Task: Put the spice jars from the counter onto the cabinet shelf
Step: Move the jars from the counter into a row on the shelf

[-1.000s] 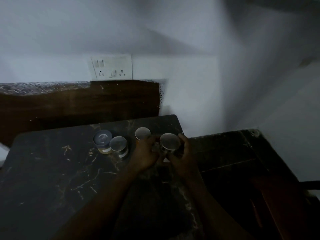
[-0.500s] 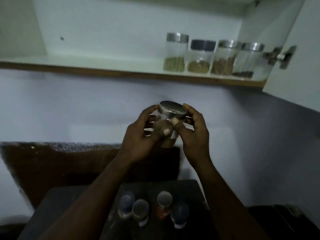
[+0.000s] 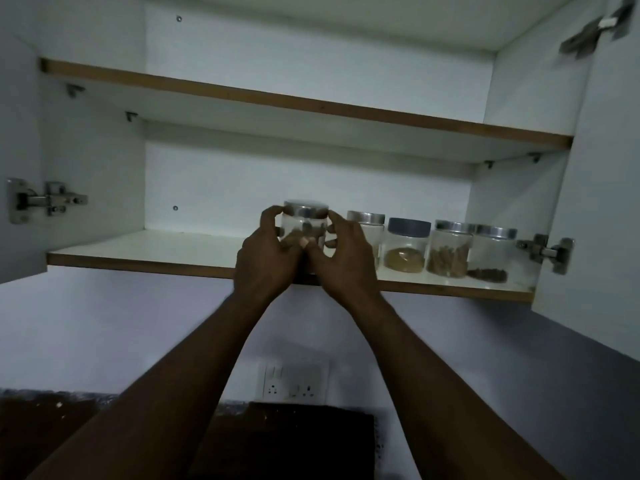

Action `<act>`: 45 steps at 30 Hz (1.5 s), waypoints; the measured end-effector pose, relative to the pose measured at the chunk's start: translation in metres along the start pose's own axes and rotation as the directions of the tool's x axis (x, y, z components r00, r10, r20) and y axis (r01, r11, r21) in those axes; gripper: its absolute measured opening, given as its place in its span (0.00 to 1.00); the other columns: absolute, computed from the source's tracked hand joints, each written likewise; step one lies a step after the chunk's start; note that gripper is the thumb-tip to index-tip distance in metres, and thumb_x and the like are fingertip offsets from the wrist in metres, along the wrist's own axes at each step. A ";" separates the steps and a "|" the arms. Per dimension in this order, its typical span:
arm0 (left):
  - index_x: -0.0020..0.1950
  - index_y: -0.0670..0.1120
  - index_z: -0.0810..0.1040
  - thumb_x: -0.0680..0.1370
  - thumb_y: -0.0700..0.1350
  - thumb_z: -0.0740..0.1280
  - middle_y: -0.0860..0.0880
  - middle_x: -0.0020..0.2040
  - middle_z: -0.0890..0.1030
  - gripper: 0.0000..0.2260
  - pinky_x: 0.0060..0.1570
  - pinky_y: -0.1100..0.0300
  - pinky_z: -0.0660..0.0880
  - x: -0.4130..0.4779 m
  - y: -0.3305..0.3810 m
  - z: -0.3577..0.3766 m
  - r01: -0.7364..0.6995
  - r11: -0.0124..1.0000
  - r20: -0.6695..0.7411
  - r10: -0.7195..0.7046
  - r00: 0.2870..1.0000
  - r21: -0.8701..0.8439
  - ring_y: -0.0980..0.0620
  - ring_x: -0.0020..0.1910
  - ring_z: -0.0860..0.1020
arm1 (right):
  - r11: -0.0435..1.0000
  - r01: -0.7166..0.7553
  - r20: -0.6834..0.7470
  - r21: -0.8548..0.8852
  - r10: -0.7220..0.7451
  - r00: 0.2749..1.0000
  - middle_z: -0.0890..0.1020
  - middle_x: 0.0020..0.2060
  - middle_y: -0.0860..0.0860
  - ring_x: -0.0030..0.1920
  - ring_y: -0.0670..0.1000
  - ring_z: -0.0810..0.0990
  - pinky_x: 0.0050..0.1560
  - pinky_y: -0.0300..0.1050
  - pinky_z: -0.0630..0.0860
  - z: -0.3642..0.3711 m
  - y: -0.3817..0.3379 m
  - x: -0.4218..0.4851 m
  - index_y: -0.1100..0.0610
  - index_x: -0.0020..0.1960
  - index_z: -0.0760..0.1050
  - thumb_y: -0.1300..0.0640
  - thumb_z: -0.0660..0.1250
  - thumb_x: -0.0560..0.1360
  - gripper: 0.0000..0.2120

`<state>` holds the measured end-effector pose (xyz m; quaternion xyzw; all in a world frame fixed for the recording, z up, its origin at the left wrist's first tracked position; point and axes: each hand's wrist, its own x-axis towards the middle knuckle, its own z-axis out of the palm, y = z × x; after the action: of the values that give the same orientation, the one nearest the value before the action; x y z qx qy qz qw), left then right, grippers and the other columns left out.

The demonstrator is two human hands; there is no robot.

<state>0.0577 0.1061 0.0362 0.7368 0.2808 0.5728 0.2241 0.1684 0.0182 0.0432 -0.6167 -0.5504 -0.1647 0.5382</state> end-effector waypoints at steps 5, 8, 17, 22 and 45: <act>0.80 0.54 0.55 0.76 0.56 0.67 0.48 0.55 0.84 0.36 0.41 0.55 0.73 0.015 -0.031 0.016 -0.069 0.892 0.115 0.019 0.993 0.447 0.43 0.49 0.82 | 0.975 -0.002 0.121 -0.223 0.030 0.992 0.80 0.63 0.53 0.63 0.54 0.77 0.61 0.51 0.75 0.024 0.027 -0.006 0.55 0.74 0.70 0.47 0.63 0.82 0.23; 0.77 0.54 0.62 0.77 0.58 0.65 0.48 0.50 0.84 0.30 0.39 0.57 0.70 0.023 -0.037 0.022 -0.085 0.824 0.151 -0.001 0.989 0.560 0.44 0.46 0.82 | 0.967 -0.025 0.034 -0.253 0.035 0.999 0.78 0.62 0.55 0.62 0.55 0.77 0.59 0.50 0.75 0.033 0.031 -0.006 0.58 0.74 0.70 0.48 0.63 0.81 0.24; 0.73 0.58 0.69 0.78 0.56 0.61 0.50 0.57 0.81 0.22 0.47 0.51 0.68 0.033 -0.033 0.028 -0.160 0.665 0.322 -0.126 0.938 0.729 0.43 0.59 0.77 | 0.926 -0.202 0.010 -0.319 0.216 0.976 0.76 0.60 0.61 0.60 0.60 0.76 0.60 0.51 0.74 0.042 0.023 0.011 0.65 0.66 0.71 0.50 0.65 0.78 0.23; 0.80 0.60 0.57 0.80 0.56 0.56 0.52 0.64 0.78 0.28 0.56 0.48 0.67 0.030 -0.029 0.027 -0.202 0.614 0.384 -0.178 0.906 0.763 0.41 0.66 0.71 | 0.925 -0.206 0.011 -0.319 0.220 0.975 0.79 0.58 0.61 0.59 0.60 0.78 0.57 0.51 0.75 0.041 0.022 0.010 0.65 0.66 0.70 0.50 0.65 0.79 0.23; 0.61 0.55 0.83 0.77 0.48 0.67 0.53 0.56 0.85 0.13 0.52 0.64 0.70 -0.178 -0.084 0.043 -0.066 0.972 0.179 0.025 0.983 0.226 0.52 0.55 0.80 | 0.980 -0.174 0.109 -0.100 0.185 0.977 0.82 0.41 0.41 0.41 0.40 0.80 0.42 0.30 0.74 0.018 0.085 -0.179 0.47 0.49 0.78 0.55 0.70 0.74 0.05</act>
<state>0.0528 0.0482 -0.1569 0.8117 0.3076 0.4741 0.1474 0.1732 -0.0406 -0.1469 -0.6962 -0.5152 -0.1036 0.4891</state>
